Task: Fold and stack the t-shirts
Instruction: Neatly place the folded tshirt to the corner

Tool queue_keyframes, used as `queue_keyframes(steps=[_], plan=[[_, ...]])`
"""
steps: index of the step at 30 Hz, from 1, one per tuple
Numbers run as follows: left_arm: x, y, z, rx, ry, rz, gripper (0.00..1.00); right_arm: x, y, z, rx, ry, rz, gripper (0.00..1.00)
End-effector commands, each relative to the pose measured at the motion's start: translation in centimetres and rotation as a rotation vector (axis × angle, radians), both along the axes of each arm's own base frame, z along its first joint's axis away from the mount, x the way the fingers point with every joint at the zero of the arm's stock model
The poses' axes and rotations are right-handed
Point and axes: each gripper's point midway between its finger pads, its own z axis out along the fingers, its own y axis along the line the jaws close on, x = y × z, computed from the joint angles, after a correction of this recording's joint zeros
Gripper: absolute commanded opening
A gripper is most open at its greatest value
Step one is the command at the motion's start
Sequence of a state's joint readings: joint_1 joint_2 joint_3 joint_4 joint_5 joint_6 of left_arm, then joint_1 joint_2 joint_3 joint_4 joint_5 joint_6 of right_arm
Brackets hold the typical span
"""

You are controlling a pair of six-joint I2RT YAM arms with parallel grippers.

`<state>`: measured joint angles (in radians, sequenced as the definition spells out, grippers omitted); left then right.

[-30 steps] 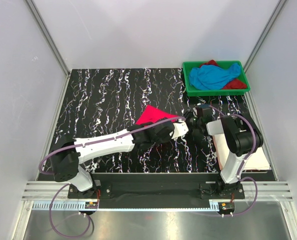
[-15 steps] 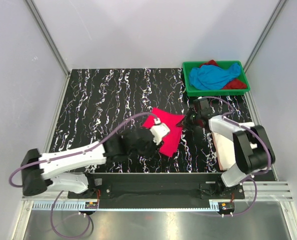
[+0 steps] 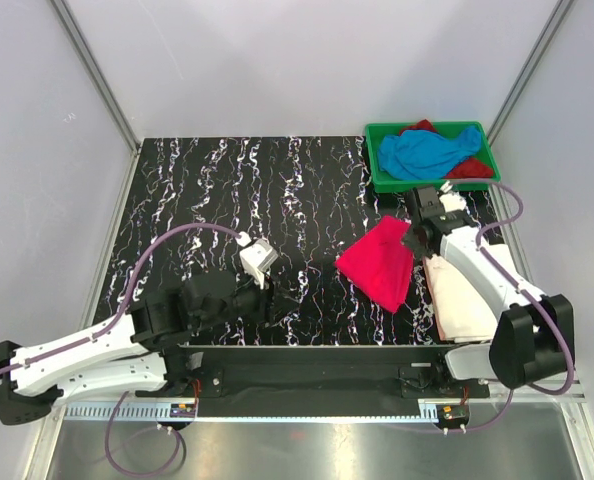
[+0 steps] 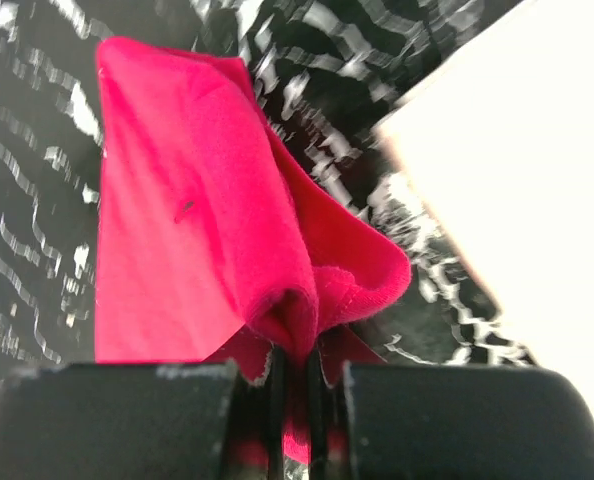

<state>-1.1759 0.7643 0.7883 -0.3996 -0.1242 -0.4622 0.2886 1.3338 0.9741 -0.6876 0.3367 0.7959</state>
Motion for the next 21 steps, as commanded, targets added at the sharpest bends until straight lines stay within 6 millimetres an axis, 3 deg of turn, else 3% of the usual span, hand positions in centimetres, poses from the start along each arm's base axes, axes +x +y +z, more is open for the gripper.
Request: queue_keyframes(steps=[1,3,7,10,21], plan=[[-1.0,-0.3,1.6,-0.073,0.005,-0.051,0.45,1.5,-3.1,4.1,-0.14,-0.058,-0.127,0.0],[-1.2,-0.2,1.7,-0.057,-0.004,-0.074,0.45,1.1,-3.7,4.9,-0.168,-0.031,-0.16,0.0],[-1.4,-0.3,2.1,-0.065,-0.014,-0.115,0.45,2.4,-4.3,8.2,-0.219,-0.07,-0.152,0.0],[-1.6,-0.4,2.3,-0.071,-0.013,-0.144,0.45,2.9,-5.0,9.6,-0.244,-0.068,-0.157,0.0],[-1.8,-0.4,1.9,-0.054,-0.005,-0.231,0.45,3.7,-7.1,12.2,-0.26,-0.052,-0.11,0.0]])
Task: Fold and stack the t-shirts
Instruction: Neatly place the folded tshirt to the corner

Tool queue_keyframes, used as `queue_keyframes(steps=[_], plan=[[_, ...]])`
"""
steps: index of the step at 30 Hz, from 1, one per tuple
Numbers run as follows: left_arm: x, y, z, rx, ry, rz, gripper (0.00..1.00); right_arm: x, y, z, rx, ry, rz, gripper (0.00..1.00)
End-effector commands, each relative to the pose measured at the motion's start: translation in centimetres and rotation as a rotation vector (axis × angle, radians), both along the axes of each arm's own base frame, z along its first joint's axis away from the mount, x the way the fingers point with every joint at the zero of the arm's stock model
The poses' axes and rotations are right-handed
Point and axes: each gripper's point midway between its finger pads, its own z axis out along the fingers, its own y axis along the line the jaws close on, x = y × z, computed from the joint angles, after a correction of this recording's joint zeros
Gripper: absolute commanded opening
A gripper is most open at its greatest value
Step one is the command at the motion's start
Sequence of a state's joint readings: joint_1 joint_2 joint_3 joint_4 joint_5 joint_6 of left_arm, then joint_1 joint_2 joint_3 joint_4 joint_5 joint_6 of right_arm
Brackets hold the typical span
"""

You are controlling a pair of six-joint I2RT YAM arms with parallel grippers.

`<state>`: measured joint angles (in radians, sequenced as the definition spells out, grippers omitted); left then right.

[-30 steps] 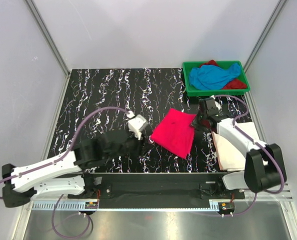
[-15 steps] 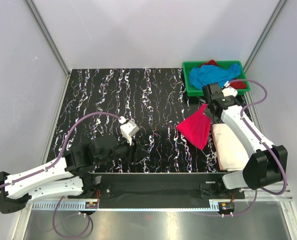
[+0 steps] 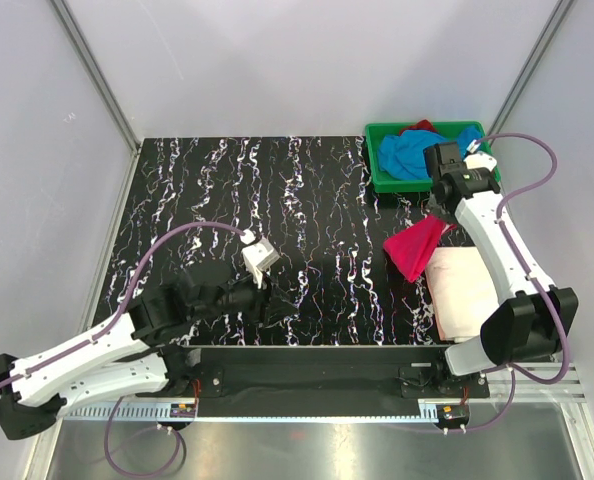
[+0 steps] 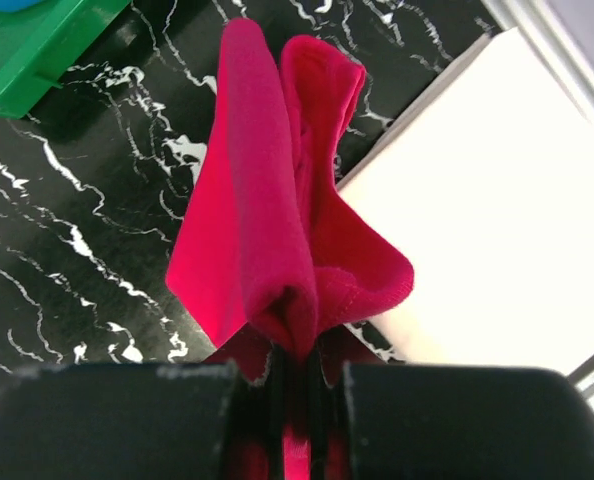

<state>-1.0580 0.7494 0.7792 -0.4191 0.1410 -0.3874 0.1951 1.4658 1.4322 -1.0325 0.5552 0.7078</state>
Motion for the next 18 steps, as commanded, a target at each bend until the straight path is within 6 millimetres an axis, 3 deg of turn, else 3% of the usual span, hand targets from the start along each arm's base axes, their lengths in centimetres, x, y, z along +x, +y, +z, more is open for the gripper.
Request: queue_keyframes(steps=[1,18], plan=[[-0.6,-0.6,2.2,-0.055,-0.03,-0.077,0.45,0.7,-0.7,3.0,-0.03,-0.052,0.039,0.0],[-0.3,-1.0,2.0,-0.082,0.002,-0.128,0.45,0.2,-4.0,8.2,-0.026,-0.102,0.036,0.0]])
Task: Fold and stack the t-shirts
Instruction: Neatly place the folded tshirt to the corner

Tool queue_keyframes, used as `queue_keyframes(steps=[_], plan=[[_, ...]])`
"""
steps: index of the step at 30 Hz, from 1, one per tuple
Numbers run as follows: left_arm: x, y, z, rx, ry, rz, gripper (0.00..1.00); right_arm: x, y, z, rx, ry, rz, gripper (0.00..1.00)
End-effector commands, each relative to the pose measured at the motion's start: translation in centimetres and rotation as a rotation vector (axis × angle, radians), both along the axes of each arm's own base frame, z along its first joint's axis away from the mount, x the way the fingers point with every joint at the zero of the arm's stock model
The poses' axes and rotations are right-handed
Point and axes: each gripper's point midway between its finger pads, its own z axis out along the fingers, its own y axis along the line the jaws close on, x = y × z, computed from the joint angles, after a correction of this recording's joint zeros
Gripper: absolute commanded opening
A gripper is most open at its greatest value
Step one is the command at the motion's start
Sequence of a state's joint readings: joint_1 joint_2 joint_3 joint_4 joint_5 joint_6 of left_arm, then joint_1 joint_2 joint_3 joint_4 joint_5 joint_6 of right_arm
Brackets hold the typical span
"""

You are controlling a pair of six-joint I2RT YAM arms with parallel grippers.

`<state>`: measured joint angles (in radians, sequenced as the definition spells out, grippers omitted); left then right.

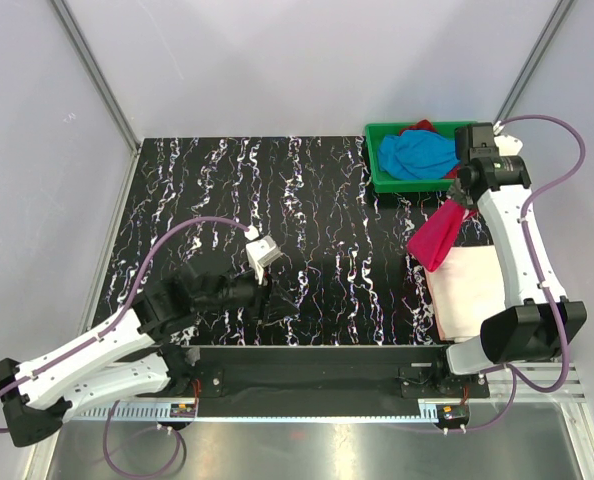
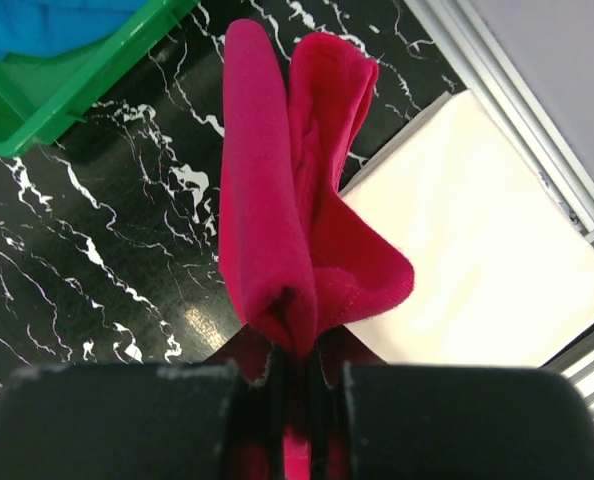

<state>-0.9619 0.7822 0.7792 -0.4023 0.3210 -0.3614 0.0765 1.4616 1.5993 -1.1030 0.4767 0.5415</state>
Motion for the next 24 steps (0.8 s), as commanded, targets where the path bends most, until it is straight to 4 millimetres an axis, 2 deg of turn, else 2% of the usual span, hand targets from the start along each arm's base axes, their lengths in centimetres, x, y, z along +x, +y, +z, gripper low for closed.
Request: queue_keyframes(steps=[1,8,12,15,24], plan=[[-0.2,-0.7,2.1,-0.063,-0.036,-0.049,0.44,-0.2,-1.3,3.5,-0.017,-0.079,-0.021,0.0],[-0.2,-0.7,2.1,-0.075,-0.025,-0.051,0.45,-0.4,-2.5,4.1,-0.008,-0.101,-0.057,0.0],[-0.2,-0.6,2.0,-0.074,-0.021,-0.054,0.45,-0.6,-2.2,3.3,0.01,-0.089,-0.051,0.0],[-0.1,-0.7,2.0,-0.071,-0.018,-0.058,0.45,-1.3,-3.4,2.8,0.008,-0.085,-0.088,0.0],[-0.2,-0.6,1.9,-0.072,-0.001,-0.068,0.45,-2.7,-5.0,2.4,0.022,-0.093,-0.121,0.0]])
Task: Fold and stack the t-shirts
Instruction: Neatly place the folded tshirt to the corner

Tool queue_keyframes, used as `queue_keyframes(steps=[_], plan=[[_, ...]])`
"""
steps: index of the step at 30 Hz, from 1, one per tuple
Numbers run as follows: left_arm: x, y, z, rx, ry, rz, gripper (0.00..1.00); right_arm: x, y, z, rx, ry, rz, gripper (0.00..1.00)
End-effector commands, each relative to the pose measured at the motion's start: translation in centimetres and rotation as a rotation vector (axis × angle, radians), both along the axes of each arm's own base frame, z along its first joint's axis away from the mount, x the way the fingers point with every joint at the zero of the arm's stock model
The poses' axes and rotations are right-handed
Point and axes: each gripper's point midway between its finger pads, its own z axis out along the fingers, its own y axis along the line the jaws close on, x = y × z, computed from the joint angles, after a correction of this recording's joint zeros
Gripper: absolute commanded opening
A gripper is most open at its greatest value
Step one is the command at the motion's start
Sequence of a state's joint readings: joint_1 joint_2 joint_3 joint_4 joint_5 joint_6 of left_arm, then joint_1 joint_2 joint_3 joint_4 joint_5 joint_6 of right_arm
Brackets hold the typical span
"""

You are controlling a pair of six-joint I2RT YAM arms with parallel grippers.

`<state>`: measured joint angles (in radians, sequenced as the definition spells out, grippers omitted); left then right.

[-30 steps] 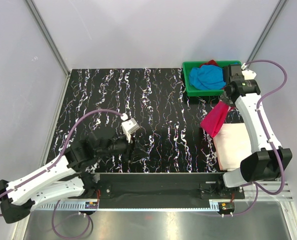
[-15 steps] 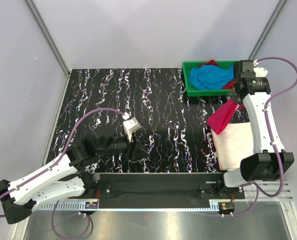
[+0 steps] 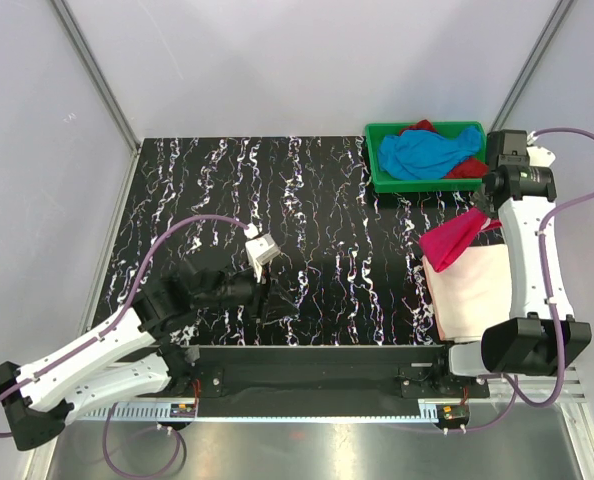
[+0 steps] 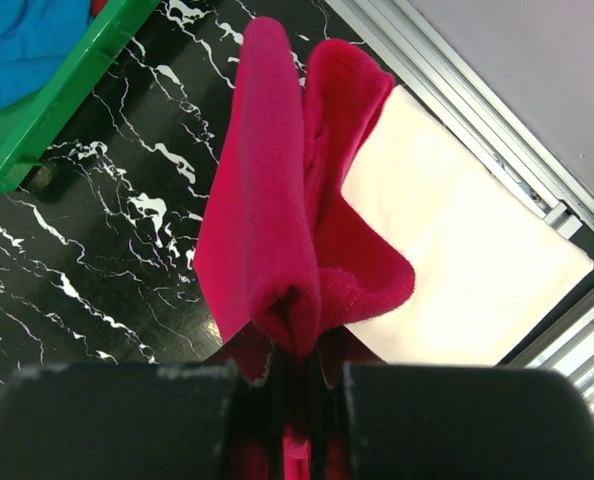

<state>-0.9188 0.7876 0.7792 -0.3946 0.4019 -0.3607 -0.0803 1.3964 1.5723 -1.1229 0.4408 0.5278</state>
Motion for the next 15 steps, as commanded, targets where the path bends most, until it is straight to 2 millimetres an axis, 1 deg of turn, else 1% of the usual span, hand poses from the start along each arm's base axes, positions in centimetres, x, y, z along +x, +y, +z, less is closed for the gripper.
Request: queue_keyframes(steps=[1,2,5,7,8,9,15], plan=[[-0.1,-0.6,1.6,-0.053,-0.023,-0.035,0.45,-0.3,-0.5,1.6,-0.002,-0.077,0.001,0.0],[-0.1,-0.7,1.6,-0.054,-0.02,-0.037,0.45,-0.4,-0.6,1.5,-0.001,-0.075,0.0,0.0],[-0.1,-0.7,1.6,-0.056,-0.016,-0.045,0.45,-0.9,-0.8,0.3,0.011,-0.058,-0.004,0.0],[-0.1,-0.8,1.7,-0.059,-0.014,-0.047,0.45,-1.3,-0.9,0.1,0.012,-0.056,-0.007,0.0],[-0.2,-0.8,1.8,-0.06,-0.016,-0.049,0.45,-1.5,-1.4,-0.1,0.01,-0.051,-0.014,0.0],[-0.2,-0.8,1.8,-0.061,-0.015,-0.051,0.45,-1.7,-1.4,-0.6,0.017,-0.045,-0.011,0.0],[-0.3,-0.8,1.5,-0.058,-0.002,-0.061,0.45,-2.4,-2.5,-2.0,0.036,-0.03,-0.017,0.0]])
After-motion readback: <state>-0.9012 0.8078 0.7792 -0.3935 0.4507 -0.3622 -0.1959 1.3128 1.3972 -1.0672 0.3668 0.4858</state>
